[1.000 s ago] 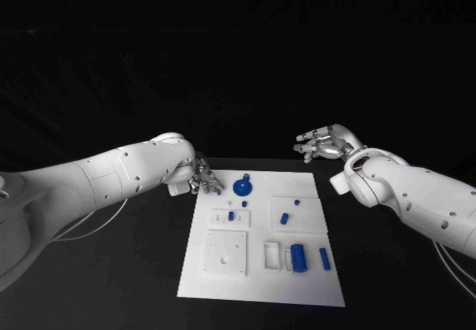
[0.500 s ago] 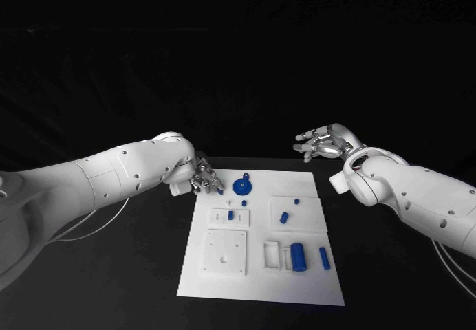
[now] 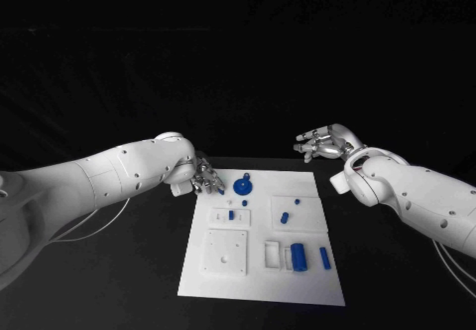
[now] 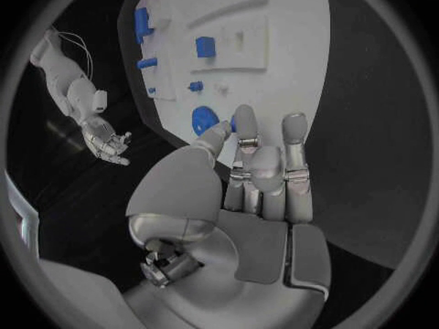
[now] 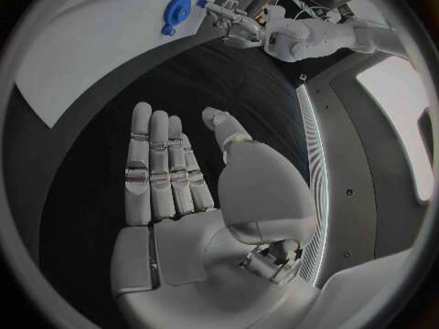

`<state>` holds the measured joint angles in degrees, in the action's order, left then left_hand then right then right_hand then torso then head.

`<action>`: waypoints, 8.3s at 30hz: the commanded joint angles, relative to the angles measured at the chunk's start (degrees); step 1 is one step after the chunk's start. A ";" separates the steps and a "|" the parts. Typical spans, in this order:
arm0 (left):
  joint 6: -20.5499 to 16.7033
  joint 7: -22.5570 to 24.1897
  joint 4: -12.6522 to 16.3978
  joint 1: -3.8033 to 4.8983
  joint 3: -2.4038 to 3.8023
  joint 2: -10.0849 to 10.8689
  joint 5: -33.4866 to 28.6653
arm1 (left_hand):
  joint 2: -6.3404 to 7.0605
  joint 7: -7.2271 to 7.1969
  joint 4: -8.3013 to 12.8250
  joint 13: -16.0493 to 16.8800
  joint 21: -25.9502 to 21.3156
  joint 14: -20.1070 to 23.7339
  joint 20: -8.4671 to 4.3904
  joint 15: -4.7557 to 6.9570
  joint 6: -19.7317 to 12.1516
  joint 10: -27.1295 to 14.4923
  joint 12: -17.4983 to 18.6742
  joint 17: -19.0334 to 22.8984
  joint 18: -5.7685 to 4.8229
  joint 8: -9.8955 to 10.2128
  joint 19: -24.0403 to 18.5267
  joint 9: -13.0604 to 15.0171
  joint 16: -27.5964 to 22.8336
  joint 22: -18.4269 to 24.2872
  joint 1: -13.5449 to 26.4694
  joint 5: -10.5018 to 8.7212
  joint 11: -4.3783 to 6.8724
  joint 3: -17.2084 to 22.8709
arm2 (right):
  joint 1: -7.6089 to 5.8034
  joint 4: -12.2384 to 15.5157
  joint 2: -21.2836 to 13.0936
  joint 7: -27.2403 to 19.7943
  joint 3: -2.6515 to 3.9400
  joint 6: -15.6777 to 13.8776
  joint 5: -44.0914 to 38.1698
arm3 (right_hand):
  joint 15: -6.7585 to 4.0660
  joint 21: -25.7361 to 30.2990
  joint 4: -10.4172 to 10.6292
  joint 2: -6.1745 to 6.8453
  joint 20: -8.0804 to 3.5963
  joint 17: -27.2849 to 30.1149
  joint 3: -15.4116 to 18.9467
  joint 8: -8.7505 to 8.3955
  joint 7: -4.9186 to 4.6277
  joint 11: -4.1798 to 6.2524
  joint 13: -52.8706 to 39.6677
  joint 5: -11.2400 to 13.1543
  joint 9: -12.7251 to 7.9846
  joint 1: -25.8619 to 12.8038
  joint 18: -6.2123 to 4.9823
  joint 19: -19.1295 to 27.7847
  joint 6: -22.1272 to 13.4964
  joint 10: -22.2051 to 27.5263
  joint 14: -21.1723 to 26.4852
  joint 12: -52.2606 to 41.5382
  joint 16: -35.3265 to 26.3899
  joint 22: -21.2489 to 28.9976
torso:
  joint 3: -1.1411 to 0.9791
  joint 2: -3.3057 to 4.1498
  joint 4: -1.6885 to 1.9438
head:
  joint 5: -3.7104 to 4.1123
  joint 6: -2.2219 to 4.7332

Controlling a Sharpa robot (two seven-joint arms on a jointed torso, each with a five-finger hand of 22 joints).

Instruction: Assemble the parts on the task board

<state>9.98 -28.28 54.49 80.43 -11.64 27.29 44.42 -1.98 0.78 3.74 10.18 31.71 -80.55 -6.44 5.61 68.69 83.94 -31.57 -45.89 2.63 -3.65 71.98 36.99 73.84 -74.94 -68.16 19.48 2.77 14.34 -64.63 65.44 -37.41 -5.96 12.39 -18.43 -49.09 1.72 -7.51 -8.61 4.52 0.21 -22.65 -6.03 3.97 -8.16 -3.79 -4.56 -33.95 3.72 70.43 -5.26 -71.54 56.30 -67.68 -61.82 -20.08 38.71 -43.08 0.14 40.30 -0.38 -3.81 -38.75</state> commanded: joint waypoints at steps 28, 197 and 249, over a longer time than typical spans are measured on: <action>-10.22 -0.91 24.89 1.19 0.12 14.70 -1.21 | 3.04 -0.94 6.30 -0.75 1.46 -1.86 -0.45 0.76 4.11 2.97 -2.54 -1.19 0.38 -0.14 1.05 1.51 -0.01 -1.03 1.91 10.63 1.52 6.53 | 0.17 -0.19 -0.98 -0.25 0.02 0.80 -0.35 | -0.07 -0.35 -0.11 -0.36 0.14 0.10 0.09 -0.23 -0.12 0.09 0.03 -0.40 -0.05 -0.24 -0.29 0.42 -0.27 -0.03 0.38 0.15 -0.11 0.28 | -0.23 -0.56 0.44 | 0.01 -0.47; -5.05 -4.78 27.15 -1.45 -2.16 13.03 7.03 | 3.40 -1.28 8.39 -1.25 2.26 -1.91 -0.61 0.95 5.45 2.97 -2.69 -1.48 0.37 -0.18 0.83 3.24 0.08 -1.01 3.34 14.78 1.93 7.96 | 1.60 -0.82 -0.49 -0.47 0.03 1.35 -0.26 | -0.12 -1.12 -0.63 -0.66 0.09 0.17 0.08 -0.24 -0.04 0.17 0.15 -0.40 -0.06 -0.35 -0.29 0.60 -0.15 -0.36 0.36 0.52 -0.03 1.10 | -0.30 -0.42 0.31 | -1.93 -3.16; -6.12 -4.70 24.74 -1.53 -2.15 11.52 9.56 | 6.55 -1.42 0.08 -0.79 0.49 -1.46 -0.28 0.64 3.43 2.94 -1.71 0.99 0.04 -0.05 1.00 -6.39 -1.07 -0.83 1.22 5.23 1.37 2.01 | 1.71 -0.50 -0.83 -0.47 0.03 1.35 -0.31 | -0.06 -1.55 -0.80 -0.65 0.13 0.20 0.05 -0.25 -0.07 0.11 0.13 -0.33 -0.06 -0.59 -0.27 0.90 -0.25 -0.36 0.45 0.70 -0.09 1.31 | -0.21 -0.46 0.35 | -1.72 -2.87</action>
<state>3.07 -33.07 79.10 79.30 -13.51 38.82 53.63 3.84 0.57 3.91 9.34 32.38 -82.19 -6.76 6.24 70.89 85.57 -33.54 -44.92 2.64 -3.50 72.69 30.50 72.96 -74.92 -67.35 24.78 2.76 16.64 -62.95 64.82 -38.22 -6.00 12.39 -17.70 -49.08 1.72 -8.86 -9.26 4.30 0.41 -22.51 -6.04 3.98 -8.14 -3.79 -4.48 -34.17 3.72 70.21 -5.26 -70.93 56.31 -67.68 -61.82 -19.70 38.71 -41.80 -0.10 39.84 -0.03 -5.52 -41.70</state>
